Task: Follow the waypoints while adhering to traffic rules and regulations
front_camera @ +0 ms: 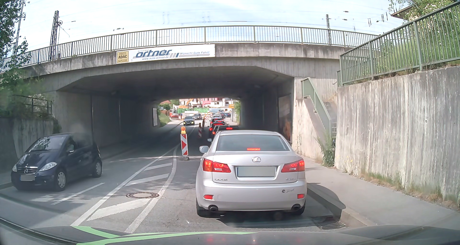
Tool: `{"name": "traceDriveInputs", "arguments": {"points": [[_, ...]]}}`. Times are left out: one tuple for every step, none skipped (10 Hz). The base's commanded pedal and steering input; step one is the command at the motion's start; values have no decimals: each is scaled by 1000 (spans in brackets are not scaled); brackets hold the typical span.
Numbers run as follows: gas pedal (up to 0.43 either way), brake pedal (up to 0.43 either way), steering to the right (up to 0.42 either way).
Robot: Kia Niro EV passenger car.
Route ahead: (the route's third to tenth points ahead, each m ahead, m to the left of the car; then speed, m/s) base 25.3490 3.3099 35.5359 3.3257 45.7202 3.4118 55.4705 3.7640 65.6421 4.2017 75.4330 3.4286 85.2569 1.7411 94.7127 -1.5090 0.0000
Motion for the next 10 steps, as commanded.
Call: {"name": "traceDriveInputs", "arguments": {"points": [[0, 311, -3], [0, 311, -3], [0, 311, -3], [0, 317, -3], [0, 317, -3], [0, 317, -3], [0, 317, -3], [0, 317, -3], [0, 317, -3], [0, 317, -3]]}}
